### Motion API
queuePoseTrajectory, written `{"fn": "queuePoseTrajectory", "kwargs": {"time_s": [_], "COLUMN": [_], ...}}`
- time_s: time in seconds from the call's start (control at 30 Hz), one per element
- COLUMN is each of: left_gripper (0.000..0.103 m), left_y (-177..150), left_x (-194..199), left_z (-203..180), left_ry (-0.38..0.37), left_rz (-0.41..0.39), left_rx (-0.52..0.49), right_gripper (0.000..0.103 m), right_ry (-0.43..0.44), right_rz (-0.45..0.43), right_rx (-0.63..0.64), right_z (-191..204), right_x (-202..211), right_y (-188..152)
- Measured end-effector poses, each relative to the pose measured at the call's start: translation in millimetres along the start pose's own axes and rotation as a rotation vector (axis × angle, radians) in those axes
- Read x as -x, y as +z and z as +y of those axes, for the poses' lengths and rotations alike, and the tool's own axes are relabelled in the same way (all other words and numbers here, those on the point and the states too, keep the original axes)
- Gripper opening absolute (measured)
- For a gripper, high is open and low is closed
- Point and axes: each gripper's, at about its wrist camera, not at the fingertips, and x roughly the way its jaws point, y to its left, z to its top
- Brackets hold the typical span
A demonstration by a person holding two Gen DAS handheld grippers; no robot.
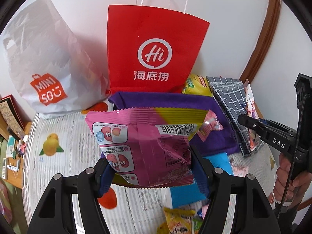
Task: Organize snacks
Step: 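Lift and carry both held snacks over the purple towel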
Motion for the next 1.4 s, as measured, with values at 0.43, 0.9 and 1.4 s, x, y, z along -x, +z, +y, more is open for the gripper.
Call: {"fn": "queuePoseTrajectory", "kwargs": {"time_s": [0.43,0.9,1.4], "left_gripper": [0.068,0.068,0.068], "left_y": [50,66,67], "left_x": [-39,-92,-108], "left_z": [1,14,29], "left_ry": [-0.009,-0.003,0.005], "left_rz": [0.015,0.057,0.099], "left_rx": [0.026,0.071,0.106], "right_gripper": [0.021,0.021,0.021], "right_ry": [-0.004,-0.002,0.020], "right_rz": [0.015,0.056,0.172], "right_rx": [0.005,-0.031,-0.013], "right_z": [-11,-34,-31], "right_x": [-43,-74,-109], "right_y": [39,43,26]}}
